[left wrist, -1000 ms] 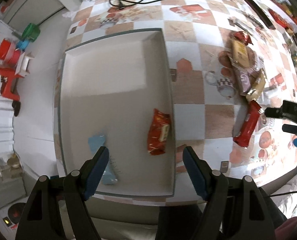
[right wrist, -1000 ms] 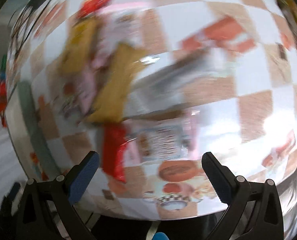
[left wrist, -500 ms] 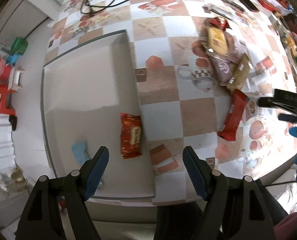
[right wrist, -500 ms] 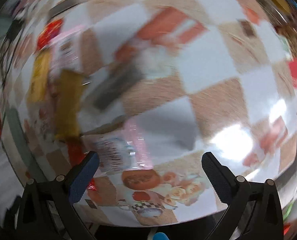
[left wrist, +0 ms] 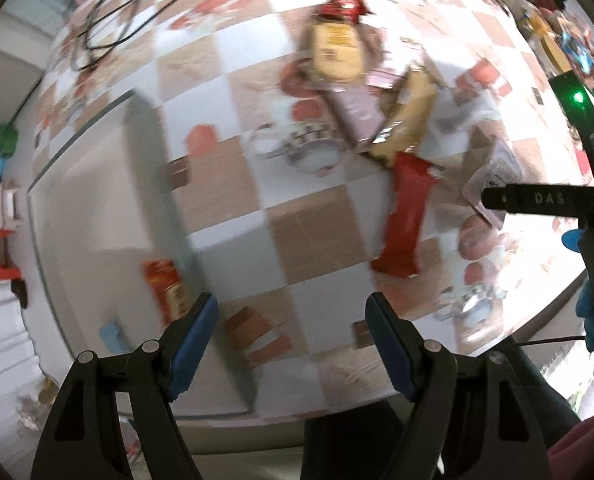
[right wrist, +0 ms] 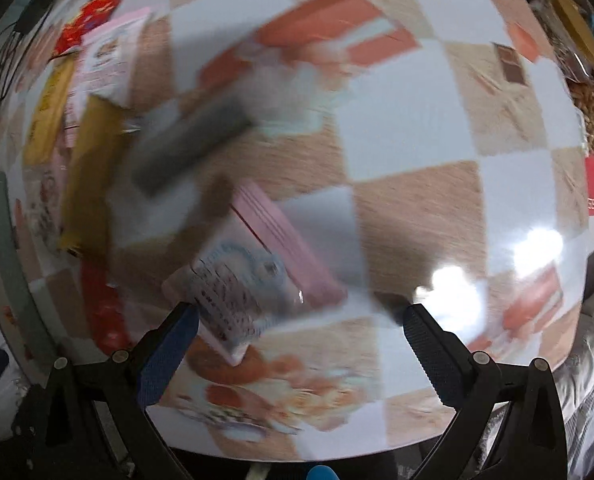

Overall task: Organize snacks
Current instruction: 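Move both tools back over the snack pile, then grasp the red bar with the left tool while the right tool grasps the pink Crispy Cranberry pack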

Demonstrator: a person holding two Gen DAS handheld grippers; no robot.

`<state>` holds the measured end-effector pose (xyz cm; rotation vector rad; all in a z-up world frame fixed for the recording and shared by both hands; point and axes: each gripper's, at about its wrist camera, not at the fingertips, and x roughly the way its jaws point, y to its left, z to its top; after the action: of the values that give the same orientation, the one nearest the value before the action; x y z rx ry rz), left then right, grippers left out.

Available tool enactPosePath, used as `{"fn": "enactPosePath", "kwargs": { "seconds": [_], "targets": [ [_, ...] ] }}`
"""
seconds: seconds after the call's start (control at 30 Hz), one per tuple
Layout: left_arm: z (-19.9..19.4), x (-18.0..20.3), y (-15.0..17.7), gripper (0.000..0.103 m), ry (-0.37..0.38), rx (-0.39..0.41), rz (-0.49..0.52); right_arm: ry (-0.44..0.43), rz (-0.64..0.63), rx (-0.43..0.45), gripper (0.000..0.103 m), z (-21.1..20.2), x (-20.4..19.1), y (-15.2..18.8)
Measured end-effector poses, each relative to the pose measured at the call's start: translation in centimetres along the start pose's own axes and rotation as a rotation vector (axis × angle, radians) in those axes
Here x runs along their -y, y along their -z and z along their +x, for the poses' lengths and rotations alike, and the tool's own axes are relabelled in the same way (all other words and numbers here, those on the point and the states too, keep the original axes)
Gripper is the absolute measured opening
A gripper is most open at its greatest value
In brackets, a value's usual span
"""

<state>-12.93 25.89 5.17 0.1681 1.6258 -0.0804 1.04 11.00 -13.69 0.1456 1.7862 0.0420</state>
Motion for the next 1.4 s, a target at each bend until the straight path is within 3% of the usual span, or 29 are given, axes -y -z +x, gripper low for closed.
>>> {"fn": "enactPosePath", "kwargs": {
  "seconds": [0.23,0.4,0.53,0.63,0.83,1.1,1.4],
  "targets": [
    [2.1,4.5,-3.4,0.079,0.068,-0.023,0.068,0.002,0.062,0.028,0.103,-1.6,9.1,2.5],
    [4.9,7.0,-5.1,0.079,0.027,-0.038,0.096,-0.019,0.082,0.031,0.103,-3.1,13.9,4.0],
    [6.2,6.2,-5.0,0.079,-0.041,-0.047,0.056,-0.020,0.023,0.050,0.103,-3.5,14.6,4.4],
    [6.8,4.0,-4.6,0.081,-0.016,-0.067,-0.009,-0.015,-0.027,0.055,0.103,-3.5,15.4,3.9],
    [6.9,2.1,-4.2,0.081,-0.015,-0.057,-0.022,0.009,-0.107,0.047,0.103,-3.0,17.2,2.6],
    [7.0,5.5,-5.7,0.081,-0.038,-0.012,0.108,0.058,-0.130,0.025,0.103,-2.8,22.7,0.5],
    [7.6,5.5,-7.1,0.077,0.020,-0.031,0.048,0.109,-0.210,0.034,0.103,-3.0,26.2,-0.4]
  ]
}}
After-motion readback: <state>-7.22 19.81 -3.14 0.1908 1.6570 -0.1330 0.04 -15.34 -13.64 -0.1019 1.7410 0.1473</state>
